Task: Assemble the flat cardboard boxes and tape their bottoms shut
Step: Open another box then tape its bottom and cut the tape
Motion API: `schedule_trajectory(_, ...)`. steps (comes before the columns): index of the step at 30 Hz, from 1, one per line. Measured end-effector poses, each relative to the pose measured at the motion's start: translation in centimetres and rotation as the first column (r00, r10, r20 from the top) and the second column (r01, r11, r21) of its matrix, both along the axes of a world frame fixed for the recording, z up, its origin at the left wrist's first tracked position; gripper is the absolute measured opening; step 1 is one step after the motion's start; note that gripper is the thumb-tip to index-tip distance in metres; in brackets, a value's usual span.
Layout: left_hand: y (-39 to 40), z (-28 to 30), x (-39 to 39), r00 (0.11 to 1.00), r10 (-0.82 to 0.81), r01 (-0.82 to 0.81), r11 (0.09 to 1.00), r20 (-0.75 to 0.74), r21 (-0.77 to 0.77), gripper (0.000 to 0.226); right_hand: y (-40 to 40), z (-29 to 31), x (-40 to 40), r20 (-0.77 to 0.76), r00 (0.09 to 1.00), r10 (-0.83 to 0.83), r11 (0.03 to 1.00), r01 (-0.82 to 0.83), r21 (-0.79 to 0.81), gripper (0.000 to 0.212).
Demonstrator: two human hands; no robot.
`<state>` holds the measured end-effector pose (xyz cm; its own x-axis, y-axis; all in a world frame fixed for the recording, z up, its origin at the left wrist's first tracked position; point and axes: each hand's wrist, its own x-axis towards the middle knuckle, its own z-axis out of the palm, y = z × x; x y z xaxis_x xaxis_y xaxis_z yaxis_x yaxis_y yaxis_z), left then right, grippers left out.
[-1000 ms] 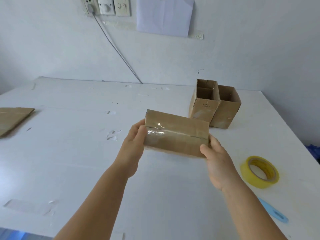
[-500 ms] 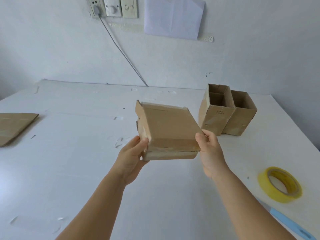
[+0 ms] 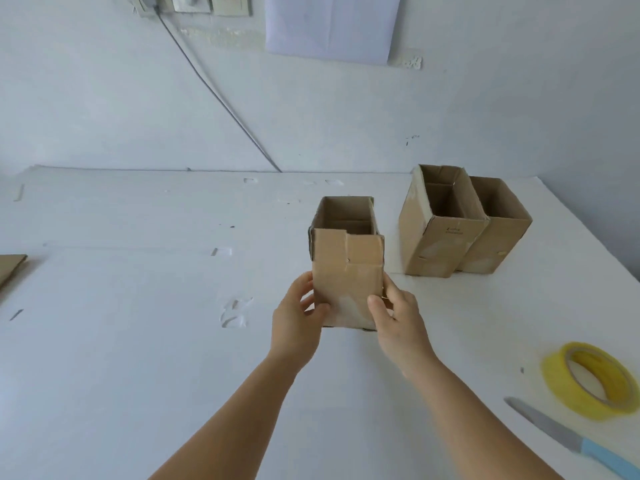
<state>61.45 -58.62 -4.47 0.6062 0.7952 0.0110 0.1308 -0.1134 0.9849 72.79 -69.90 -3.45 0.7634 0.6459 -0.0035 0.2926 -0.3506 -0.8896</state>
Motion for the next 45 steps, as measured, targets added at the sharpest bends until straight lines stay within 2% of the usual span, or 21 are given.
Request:
schedule_trajectory(2,0.5,-0.3,1.8,0.996,-0.025,0.032,0.996,-0.084,0.081,0.047,0.6,-0.7,0.8,0.050,0.983,-0.178,0.983,0.180,-0.036,0.041)
schedule_trajectory(4,1.0,-0.6,3.8,0.987,-0.026,0.050,0.988,-0.158,0.149,0.044,1.3,-1.3,1.5,0.009,0.940,-0.342,0.940,0.342,0.002,0.032)
schedule_trajectory(6,1.7,-1.0,5.7,0.977,-0.028,0.067,0.981,-0.209,0.184,0.044,2.0,-1.7,2.2,-0.051,0.905,-0.422,0.904,0.424,0.048,0.026)
schedule_trajectory(8,2.4,-1.3,7.2,0.967,-0.063,0.113,0.975,-0.247,0.193,0.046,2.6,-2.0,2.9,-0.039,0.920,-0.390,0.919,0.391,0.049,0.030)
schedule_trajectory(10,3.0,-1.8,8.5,0.957,-0.121,0.178,0.963,-0.265,0.202,0.048,3.3,-2.4,3.9,-0.023,0.934,-0.356,0.934,0.357,0.024,0.043)
schedule_trajectory(16,4.1,-2.5,12.0,0.925,-0.259,0.325,0.918,-0.279,0.227,0.060,4.9,-2.9,6.5,-0.064,0.933,-0.354,0.935,0.355,0.004,0.060)
schedule_trajectory(26,4.5,-2.4,13.4,0.896,-0.320,0.403,0.877,-0.308,0.262,0.062,5.2,-3.3,7.6,-0.077,0.932,-0.353,0.936,0.352,-0.030,0.068)
schedule_trajectory(31,3.6,-2.4,12.5,0.810,-0.275,0.453,0.854,-0.517,0.256,0.069,3.9,-3.3,7.3,0.019,0.971,-0.240,0.960,0.240,-0.141,0.068)
schedule_trajectory(37,1.7,-1.6,9.5,0.672,-0.171,0.538,0.782,-0.720,0.316,0.066,0.7,-3.2,6.5,0.156,0.987,0.036,0.942,0.019,-0.336,0.066)
schedule_trajectory(42,-1.0,-0.8,5.9,0.596,-0.036,0.591,0.696,-0.802,0.407,0.060,-1.8,-2.8,5.2,0.300,0.903,0.308,0.837,-0.107,-0.537,0.069)
schedule_trajectory(45,-2.5,-0.7,3.1,0.573,0.035,0.597,0.667,-0.819,0.446,0.058,-2.7,-2.5,4.0,0.351,0.830,0.435,0.782,-0.155,-0.603,0.070)
